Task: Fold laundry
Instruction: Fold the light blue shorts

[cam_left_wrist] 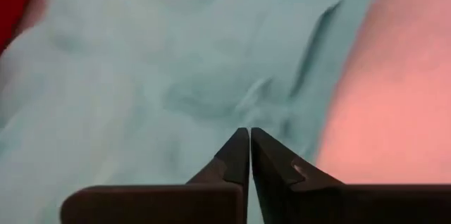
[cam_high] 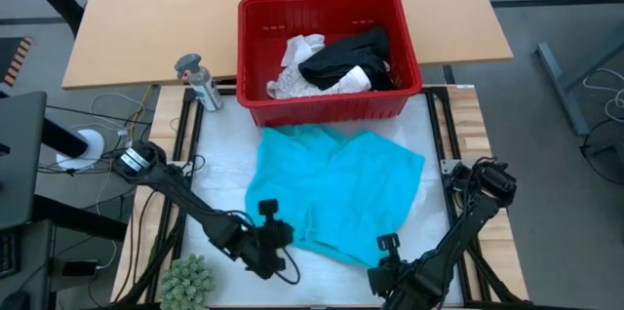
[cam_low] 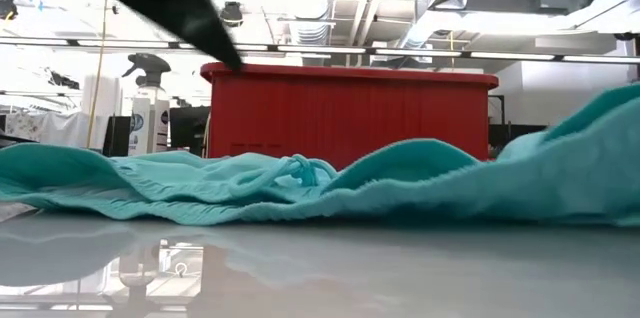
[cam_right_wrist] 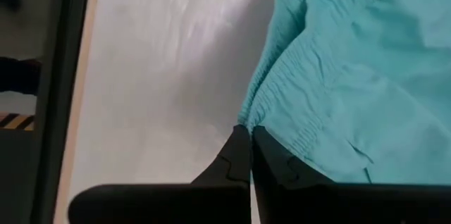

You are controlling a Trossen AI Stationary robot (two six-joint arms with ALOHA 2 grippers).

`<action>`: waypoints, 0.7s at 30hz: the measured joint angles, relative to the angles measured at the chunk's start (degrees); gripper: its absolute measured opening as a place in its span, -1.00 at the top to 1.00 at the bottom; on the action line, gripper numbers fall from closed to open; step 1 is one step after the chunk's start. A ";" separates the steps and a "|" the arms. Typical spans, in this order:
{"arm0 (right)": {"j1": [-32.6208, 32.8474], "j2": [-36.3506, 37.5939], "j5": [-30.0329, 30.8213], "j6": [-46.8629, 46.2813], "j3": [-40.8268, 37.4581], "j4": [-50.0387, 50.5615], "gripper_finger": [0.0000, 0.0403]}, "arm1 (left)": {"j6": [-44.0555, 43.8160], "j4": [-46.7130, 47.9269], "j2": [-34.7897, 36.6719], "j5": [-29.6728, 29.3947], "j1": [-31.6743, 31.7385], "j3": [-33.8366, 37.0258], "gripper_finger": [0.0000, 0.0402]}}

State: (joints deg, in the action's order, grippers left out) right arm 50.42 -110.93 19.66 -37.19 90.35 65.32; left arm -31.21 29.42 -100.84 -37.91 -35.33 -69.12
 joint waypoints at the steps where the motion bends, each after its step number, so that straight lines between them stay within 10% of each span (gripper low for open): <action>1: 0.02 0.00 0.00 -0.32 0.00 -0.06 0.89 | -2.88 3.56 0.35 0.23 -0.19 -0.02 0.90; 11: 0.26 0.02 1.62 -0.50 0.00 -1.57 0.89 | -26.16 15.58 0.48 8.83 0.13 -0.02 0.30; 21: 0.94 0.02 2.73 -0.30 0.00 -2.73 0.89 | -52.97 32.85 4.00 9.10 -2.75 -0.05 0.22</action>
State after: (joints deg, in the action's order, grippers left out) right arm 51.35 -110.91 22.39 -37.50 90.35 62.59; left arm -84.19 62.26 -96.84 -28.81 -38.08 -69.17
